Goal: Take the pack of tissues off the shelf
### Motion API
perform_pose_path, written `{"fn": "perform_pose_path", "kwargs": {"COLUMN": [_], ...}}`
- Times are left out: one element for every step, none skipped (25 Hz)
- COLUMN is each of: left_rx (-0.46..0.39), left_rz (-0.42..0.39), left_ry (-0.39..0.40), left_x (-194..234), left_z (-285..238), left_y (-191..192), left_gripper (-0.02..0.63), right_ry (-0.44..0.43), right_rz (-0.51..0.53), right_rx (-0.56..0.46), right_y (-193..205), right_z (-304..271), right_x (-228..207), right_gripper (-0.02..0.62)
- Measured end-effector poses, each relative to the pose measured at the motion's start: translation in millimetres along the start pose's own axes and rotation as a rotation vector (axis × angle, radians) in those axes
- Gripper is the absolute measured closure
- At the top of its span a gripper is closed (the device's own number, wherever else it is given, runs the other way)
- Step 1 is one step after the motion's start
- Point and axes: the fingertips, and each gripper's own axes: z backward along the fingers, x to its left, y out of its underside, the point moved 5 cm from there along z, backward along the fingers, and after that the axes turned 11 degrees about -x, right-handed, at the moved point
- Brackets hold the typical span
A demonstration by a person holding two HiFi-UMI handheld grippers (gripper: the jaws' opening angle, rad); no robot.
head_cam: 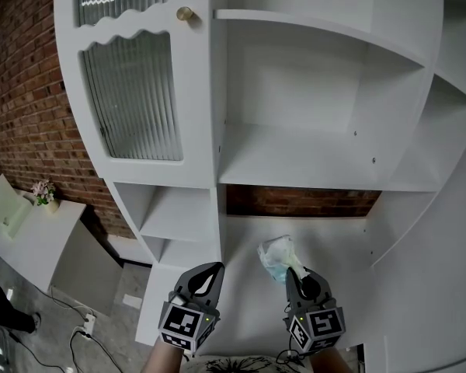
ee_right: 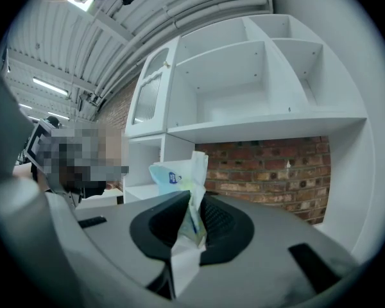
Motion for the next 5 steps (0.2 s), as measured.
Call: {"fn": "perform_pose_path", "kwargs": {"left_rx": [0.0, 0.0, 0.0, 0.0, 0.001], "left_rz": [0.0, 0.001, 0.002, 0.003, 0.003], "left_ry": [-0.001, -0.001, -0.001, -0.002, -0.002], "left_x": [0.4, 0.7, 1.0, 1.3, 1.7], "left_z": [-0.8, -1.6, -2.4, -3.2, -4.0], "left_y": [0.4, 0.8, 1.2, 1.6, 2.0], "left_gripper": [0.6, 0.6, 0.6, 0.6, 0.6], "right_ry": [-0.002, -0.004, -0.006, -0.009, -0.011], "right_rz": [0.001, 0.002, 0.002, 0.002, 0.002], "right_rx": [0.0, 0.001, 0.001, 0.002, 0.002], "right_y": [0.2, 0.5, 0.8, 1.1, 1.4], "right_z": [-1.1, -2.1, -3.2, -4.3, -5.4], "right_x": [-0.3, -0.6, -0.7, -0.9, -1.0], "right_gripper": [0.557, 0.557, 0.557, 0.557, 0.557]}}
